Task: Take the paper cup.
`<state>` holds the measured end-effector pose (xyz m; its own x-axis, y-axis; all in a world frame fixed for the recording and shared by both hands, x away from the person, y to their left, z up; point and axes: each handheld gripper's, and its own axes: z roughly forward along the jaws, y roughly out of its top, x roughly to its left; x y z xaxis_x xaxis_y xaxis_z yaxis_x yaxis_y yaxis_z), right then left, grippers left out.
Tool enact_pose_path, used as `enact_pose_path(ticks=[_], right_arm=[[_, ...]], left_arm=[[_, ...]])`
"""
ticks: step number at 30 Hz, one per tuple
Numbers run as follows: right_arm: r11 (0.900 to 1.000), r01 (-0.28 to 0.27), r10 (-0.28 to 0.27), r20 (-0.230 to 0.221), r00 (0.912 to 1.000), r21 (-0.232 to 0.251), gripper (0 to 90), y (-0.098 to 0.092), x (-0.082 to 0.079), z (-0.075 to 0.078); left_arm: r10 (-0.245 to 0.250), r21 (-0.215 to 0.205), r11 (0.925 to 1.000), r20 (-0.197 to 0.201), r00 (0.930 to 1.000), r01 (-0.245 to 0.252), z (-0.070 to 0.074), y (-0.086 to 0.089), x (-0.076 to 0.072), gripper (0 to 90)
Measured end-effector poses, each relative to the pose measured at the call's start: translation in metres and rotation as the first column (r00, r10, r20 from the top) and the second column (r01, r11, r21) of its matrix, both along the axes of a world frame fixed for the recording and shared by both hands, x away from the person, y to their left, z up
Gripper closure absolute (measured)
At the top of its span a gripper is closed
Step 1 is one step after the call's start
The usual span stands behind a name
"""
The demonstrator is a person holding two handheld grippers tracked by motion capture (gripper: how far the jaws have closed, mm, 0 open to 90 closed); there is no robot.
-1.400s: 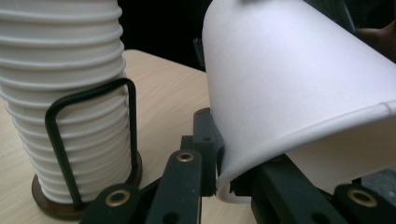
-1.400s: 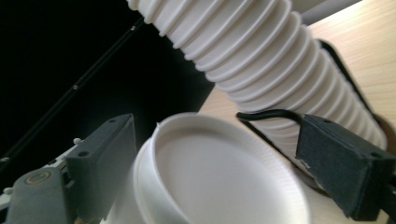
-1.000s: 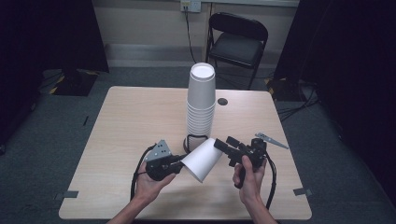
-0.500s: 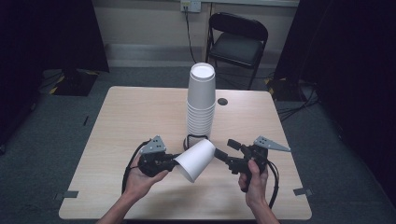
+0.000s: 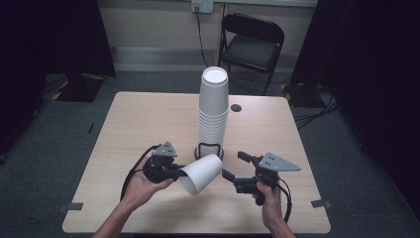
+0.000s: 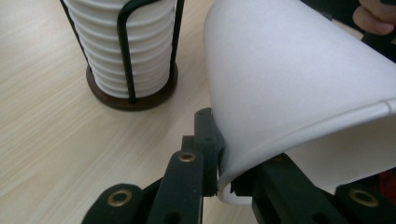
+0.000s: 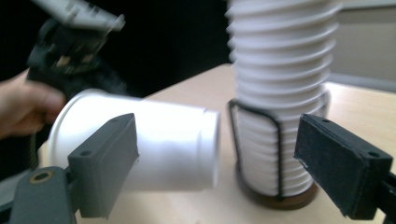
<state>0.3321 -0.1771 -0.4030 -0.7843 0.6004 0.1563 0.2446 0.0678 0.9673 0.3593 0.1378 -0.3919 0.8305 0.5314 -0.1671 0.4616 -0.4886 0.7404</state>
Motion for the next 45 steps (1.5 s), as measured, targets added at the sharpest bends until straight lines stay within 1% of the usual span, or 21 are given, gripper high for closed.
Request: enact_pose_path(ticks=[6, 10, 13, 15, 19, 21, 23, 24, 26, 29, 30, 31, 32, 33, 34, 35, 36, 38, 39, 42, 45], right_arm=[[0.996, -0.044, 0.047, 0.038, 0.9982, -0.075, 14.8, 0.007, -0.001, -0.006], [0.987, -0.014, 0.031, 0.106, 0.9939, -0.158, 15.3, 0.011, -0.003, -0.007], [0.972, -0.009, 0.045, 0.147, 0.9882, -0.234, 15.0, 0.013, -0.005, -0.009], [0.964, -0.021, 0.065, 0.158, 0.9853, -0.265, 14.9, 0.015, -0.005, -0.010], [0.947, -0.056, 0.112, 0.160, 0.9808, -0.318, 16.3, 0.019, -0.007, -0.012], [0.930, -0.060, 0.135, 0.186, 0.9733, -0.363, 17.9, 0.022, -0.008, -0.013], [0.918, -0.059, 0.153, 0.213, 0.9649, -0.391, 19.9, 0.024, -0.009, -0.015], [0.911, -0.058, 0.165, 0.231, 0.9589, -0.409, 20.2, 0.025, -0.010, -0.016], [0.903, -0.056, 0.172, 0.240, 0.9553, -0.426, 20.3, 0.026, -0.010, -0.016], [0.877, -0.050, 0.199, 0.266, 0.9431, -0.478, 20.2, 0.029, -0.012, -0.017], [0.868, -0.045, 0.207, 0.278, 0.9380, -0.495, 20.2, 0.029, -0.014, -0.018], [0.859, -0.047, 0.222, 0.288, 0.9317, -0.509, 20.1, 0.030, -0.015, -0.018], [0.854, -0.059, 0.238, 0.287, 0.9278, -0.517, 19.8, 0.030, -0.016, -0.019], [0.850, -0.057, 0.242, 0.291, 0.9257, -0.524, 19.6, 0.031, -0.017, -0.019], [0.836, -0.047, 0.254, 0.309, 0.9163, -0.547, 19.3, 0.032, -0.019, -0.019], [0.825, -0.043, 0.264, 0.316, 0.9113, -0.563, 19.3, 0.033, -0.020, -0.020], [0.817, -0.034, 0.265, 0.323, 0.9087, -0.575, 19.3, 0.034, -0.021, -0.020], [0.790, -0.028, 0.284, 0.326, 0.9015, -0.612, 19.4, 0.037, -0.022, -0.022], [0.784, -0.014, 0.282, 0.336, 0.8985, -0.620, 19.4, 0.038, -0.023, -0.023], [0.771, -0.040, 0.316, 0.328, 0.8902, -0.636, 16.8, 0.041, -0.024, -0.024], [0.757, -0.034, 0.324, 0.330, 0.8867, -0.652, 15.6, 0.043, -0.025, -0.026]], left_arm=[[0.002, 0.032, 0.9995, -0.023, 0.9997, -0.001, 0.002, 0.001, 0.002, 84.5], [0.001, 0.044, 0.9990, -0.037, 0.9993, 0.000, 0.002, 0.000, 0.004, 84.5], [-0.004, 0.061, 0.9981, -0.050, 0.9987, 0.008, 0.003, 0.000, 0.006, 84.5], [0.008, 0.063, 0.9980, -0.057, 0.9983, -0.004, 0.003, -0.001, 0.008, 84.5], [-0.007, 0.100, 0.9948, -0.082, 0.9966, 0.015, 0.002, -0.005, 0.009, 84.6], [-0.014, 0.110, 0.9936, -0.088, 0.9960, 0.024, 0.000, -0.007, 0.010, 84.6], [-0.016, 0.123, 0.9920, -0.094, 0.9954, 0.027, 0.000, -0.008, 0.012, 84.6], [-0.014, 0.116, 0.9929, -0.096, 0.9953, 0.025, 0.000, -0.009, 0.013, 84.5], [-0.023, 0.112, 0.9930, -0.103, 0.9944, 0.035, 0.001, -0.010, 0.015, 84.5], [-0.037, 0.135, 0.9895, -0.112, 0.9930, 0.052, 0.003, -0.014, 0.018, 84.5], [-0.046, 0.155, 0.9859, -0.115, 0.9923, 0.064, 0.004, -0.014, 0.019, 84.5], [-0.052, 0.151, 0.9862, -0.114, 0.9921, 0.069, 0.004, -0.016, 0.020, 84.5], [-0.046, 0.141, 0.9880, -0.120, 0.9917, 0.063, 0.002, -0.018, 0.019, 84.5], [-0.057, 0.152, 0.9855, -0.124, 0.9906, 0.076, 0.001, -0.019, 0.019, 84.5], [-0.062, 0.151, 0.9852, -0.130, 0.9895, 0.081, 0.000, -0.020, 0.018, 84.5], [-0.069, 0.161, 0.9828, -0.130, 0.9891, 0.090, -0.001, -0.020, 0.019, 84.5], [-0.053, 0.151, 0.9857, -0.134, 0.9895, 0.073, -0.002, -0.021, 0.018, 84.5], [-0.058, 0.144, 0.9864, -0.141, 0.9883, 0.078, -0.003, -0.022, 0.018, 84.5], [-0.060, 0.147, 0.9857, -0.144, 0.9877, 0.082, -0.004, -0.023, 0.019, 84.5], [-0.068, 0.151, 0.9842, -0.153, 0.9859, 0.092, -0.006, -0.025, 0.019, 84.5], [-0.080, 0.155, 0.9822, -0.164, 0.9831, 0.106, -0.009, -0.029, 0.018, 84.5]])
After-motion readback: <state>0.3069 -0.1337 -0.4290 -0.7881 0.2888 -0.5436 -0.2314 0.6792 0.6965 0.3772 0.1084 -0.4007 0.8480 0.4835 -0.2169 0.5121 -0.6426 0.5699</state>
